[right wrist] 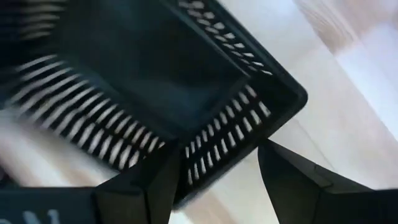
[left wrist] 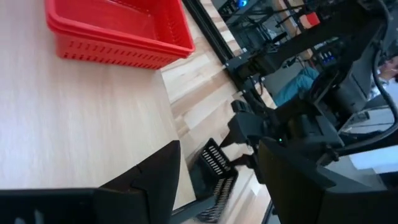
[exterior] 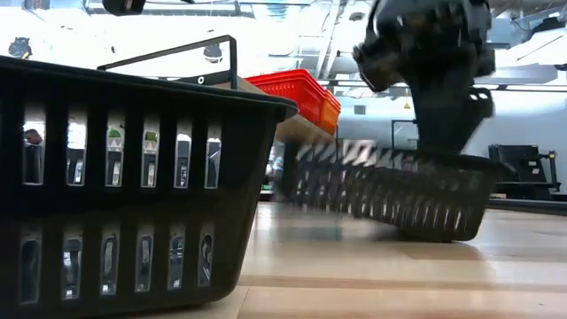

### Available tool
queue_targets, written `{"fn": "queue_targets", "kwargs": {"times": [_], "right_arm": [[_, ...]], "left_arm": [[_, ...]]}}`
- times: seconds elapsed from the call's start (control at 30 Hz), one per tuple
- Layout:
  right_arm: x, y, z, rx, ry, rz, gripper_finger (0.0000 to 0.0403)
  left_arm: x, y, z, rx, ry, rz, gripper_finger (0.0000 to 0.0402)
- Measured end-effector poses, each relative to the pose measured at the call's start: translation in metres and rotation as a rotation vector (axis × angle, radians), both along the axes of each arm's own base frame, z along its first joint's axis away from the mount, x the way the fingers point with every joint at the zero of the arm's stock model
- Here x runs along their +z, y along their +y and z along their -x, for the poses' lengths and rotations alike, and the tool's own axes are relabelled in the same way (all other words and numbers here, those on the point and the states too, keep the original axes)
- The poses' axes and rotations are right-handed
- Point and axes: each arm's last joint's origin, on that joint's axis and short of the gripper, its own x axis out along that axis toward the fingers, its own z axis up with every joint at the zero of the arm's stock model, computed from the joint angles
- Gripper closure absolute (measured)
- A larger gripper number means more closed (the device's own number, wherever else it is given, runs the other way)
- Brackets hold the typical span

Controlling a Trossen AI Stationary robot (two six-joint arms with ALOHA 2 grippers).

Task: Stack baskets on shelf by color
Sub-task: Put the right black bin on the shelf

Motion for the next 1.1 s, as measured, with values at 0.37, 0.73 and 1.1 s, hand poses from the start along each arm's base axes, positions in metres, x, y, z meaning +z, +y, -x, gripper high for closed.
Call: {"fn": "queue_targets", "kwargs": {"times": [0.37,0.73,1.1], "right_arm": [[-0.014,0.003,0.003,-0.212,-0.015,-0.075,0.0163],[0.011,0.007,-0.011,-0.342,-0.066,-0.119,0.0163],[0.028,0.012,-0.006,-0.406,0.0,-0.068,0.0163]], "left_arm": [[-0.002,0.002,0.004,-0.029,0.044,-0.067,0.0197],[0.004,0.006,0.021,-0.098,0.054,-0.092,0.0197],[0.01,0.012,0.043,-0.094,0.044,-0.154,0.0197]]}}
